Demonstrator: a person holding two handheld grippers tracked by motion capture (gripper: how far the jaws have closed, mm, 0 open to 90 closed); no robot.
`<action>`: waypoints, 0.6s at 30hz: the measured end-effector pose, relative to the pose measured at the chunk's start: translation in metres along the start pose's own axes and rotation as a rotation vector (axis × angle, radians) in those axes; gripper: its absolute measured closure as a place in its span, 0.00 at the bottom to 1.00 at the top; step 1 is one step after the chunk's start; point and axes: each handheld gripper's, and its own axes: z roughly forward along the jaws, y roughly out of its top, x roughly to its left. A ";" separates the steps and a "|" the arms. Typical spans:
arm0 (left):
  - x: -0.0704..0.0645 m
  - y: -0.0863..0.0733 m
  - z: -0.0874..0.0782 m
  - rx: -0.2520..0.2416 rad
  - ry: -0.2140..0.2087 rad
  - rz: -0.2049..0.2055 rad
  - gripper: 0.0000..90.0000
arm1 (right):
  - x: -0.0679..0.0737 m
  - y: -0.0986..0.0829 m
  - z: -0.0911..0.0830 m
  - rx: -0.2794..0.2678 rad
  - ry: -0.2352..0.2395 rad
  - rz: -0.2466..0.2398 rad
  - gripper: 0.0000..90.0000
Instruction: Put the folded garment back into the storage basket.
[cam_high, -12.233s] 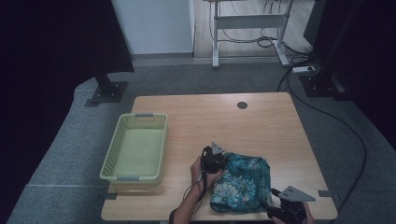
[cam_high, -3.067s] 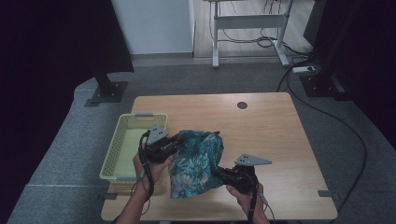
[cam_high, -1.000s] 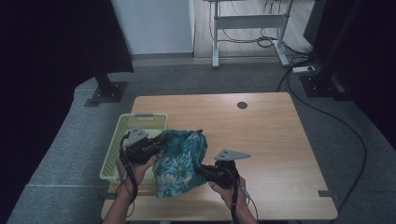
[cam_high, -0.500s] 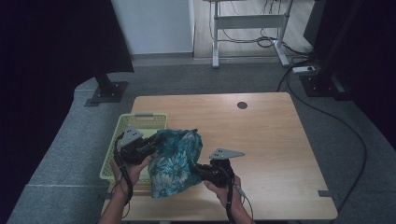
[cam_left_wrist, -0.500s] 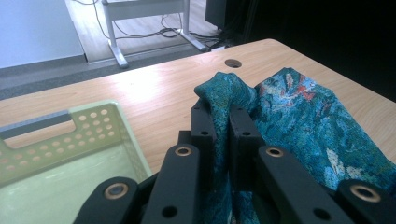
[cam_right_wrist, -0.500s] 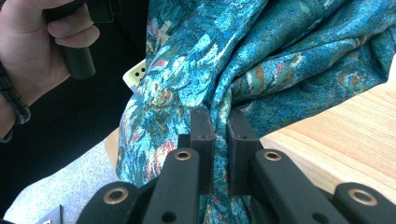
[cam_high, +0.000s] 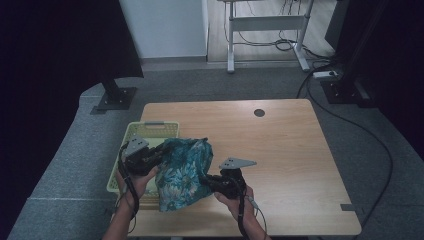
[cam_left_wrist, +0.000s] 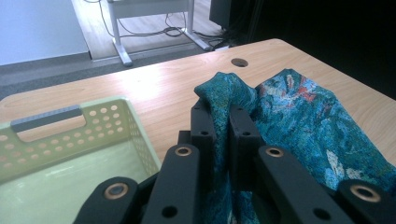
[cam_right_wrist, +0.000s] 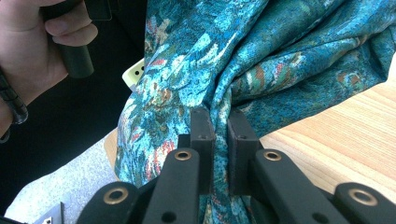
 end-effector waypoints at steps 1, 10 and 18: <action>0.001 0.000 0.000 0.000 0.002 0.000 0.92 | 0.000 0.000 0.001 0.000 0.000 -0.001 0.91; 0.008 -0.003 -0.003 -0.004 0.005 -0.009 0.92 | 0.003 0.004 0.008 0.009 -0.007 -0.007 0.91; 0.015 -0.005 -0.004 -0.002 0.011 -0.015 0.92 | 0.004 0.004 0.016 0.013 -0.002 -0.007 0.91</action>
